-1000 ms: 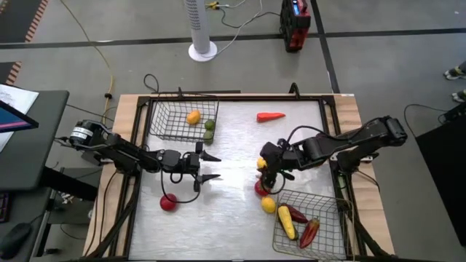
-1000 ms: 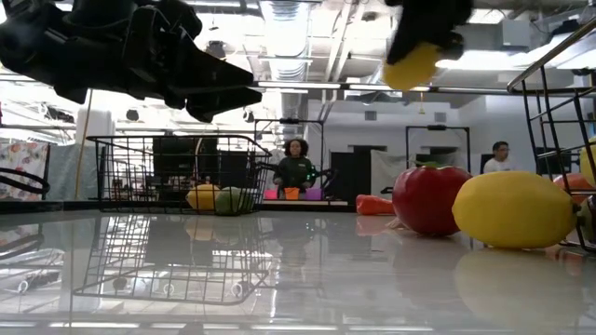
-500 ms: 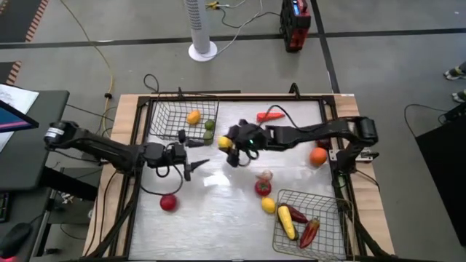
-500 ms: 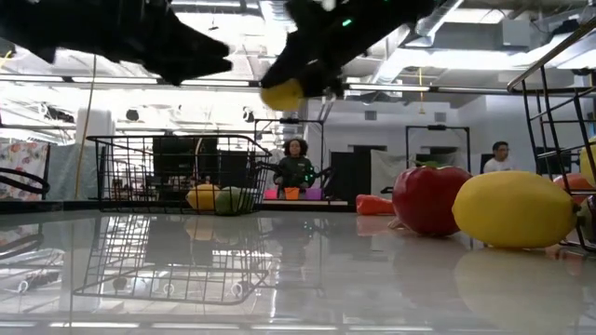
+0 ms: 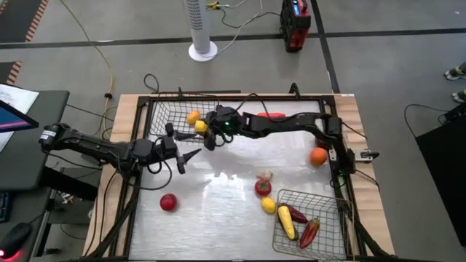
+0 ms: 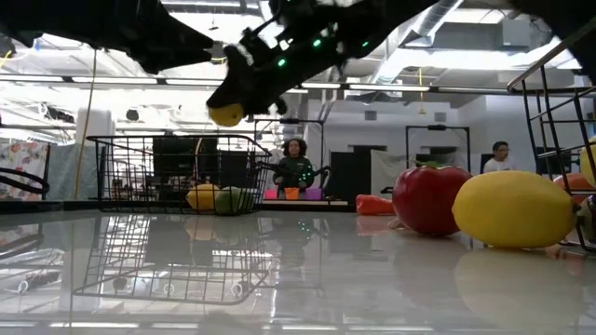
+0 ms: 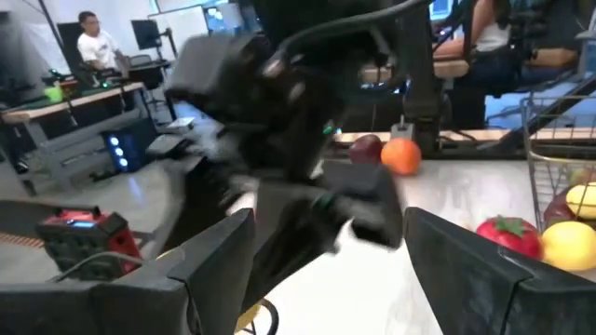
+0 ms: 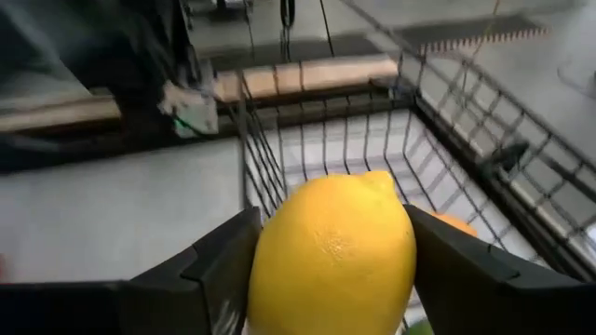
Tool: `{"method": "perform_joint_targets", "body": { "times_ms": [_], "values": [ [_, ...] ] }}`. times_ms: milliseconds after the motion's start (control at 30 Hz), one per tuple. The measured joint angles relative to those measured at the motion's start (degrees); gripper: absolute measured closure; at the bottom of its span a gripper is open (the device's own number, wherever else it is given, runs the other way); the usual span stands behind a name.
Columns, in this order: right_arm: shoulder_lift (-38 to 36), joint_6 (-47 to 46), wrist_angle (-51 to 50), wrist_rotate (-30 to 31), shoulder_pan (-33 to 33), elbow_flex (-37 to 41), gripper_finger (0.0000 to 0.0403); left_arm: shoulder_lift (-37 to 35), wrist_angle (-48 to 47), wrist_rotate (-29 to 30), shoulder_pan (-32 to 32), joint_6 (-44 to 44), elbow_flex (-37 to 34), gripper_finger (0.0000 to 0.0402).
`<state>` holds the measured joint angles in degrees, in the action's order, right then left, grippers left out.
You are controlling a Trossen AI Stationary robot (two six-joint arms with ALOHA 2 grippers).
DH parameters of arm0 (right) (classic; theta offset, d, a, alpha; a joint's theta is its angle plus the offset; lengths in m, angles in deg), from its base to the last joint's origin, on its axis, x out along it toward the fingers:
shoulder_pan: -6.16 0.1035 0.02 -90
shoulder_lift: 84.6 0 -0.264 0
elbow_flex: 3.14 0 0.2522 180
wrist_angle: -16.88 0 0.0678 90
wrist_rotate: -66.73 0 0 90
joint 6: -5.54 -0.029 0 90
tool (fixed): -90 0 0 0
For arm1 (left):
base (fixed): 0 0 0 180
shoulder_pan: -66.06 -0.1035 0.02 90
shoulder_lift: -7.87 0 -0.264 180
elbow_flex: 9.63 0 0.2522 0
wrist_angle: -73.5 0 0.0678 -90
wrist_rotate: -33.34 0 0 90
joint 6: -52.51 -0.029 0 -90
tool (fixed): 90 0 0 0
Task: Sort produce into baskets
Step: Put the top lemon into the black wire basket, then put the garlic into the golden wire basket
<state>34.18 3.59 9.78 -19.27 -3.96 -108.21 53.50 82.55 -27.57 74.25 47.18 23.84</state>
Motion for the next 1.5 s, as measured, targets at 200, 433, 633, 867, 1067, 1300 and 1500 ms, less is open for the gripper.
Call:
{"method": "perform_joint_targets", "body": {
  "times_ms": [200, 433, 633, 867, 1067, 1300, 1500],
  "values": [
    [3.4, 0.1, -5.9, -1.3, -2.0, -5.3, 0.0092, 1.0, -0.3, -0.2, 0.0, -0.4, 0.0, 0.0137],
    [-3.0, 0.5, -21.1, -1.0, -4.4, -7.9, 0.0051, 1.2, -1.9, -0.2, 0.0, -0.1, 0.0, 0.0137],
    [-8.6, -0.3, -42.3, 0.3, -9.6, -7.9, 0.0057, 1.2, -2.4, -0.3, 0.0, 0.1, 0.0, 0.0137],
    [-8.4, -3.0, -61.6, -1.1, -14.9, -7.8, 0.0073, 1.3, -1.1, -0.7, 0.0, 0.1, 0.0, 0.0137],
    [-4.3, -2.8, -67.4, 0.3, -16.0, -8.0, 0.0074, 1.4, 0.0, -0.8, -0.2, -0.9, 0.0, 0.0137],
    [-3.8, -4.3, -74.9, -1.8, -10.3, -7.8, 0.0074, 1.4, -3.2, -1.8, -1.3, -0.6, 0.0, 0.0137],
    [-6.6, -7.5, -76.2, -2.7, 0.1, -7.8, 0.0074, 1.4, -4.7, -1.7, -2.3, 0.2, 0.0, 0.0137]
  ]
}}
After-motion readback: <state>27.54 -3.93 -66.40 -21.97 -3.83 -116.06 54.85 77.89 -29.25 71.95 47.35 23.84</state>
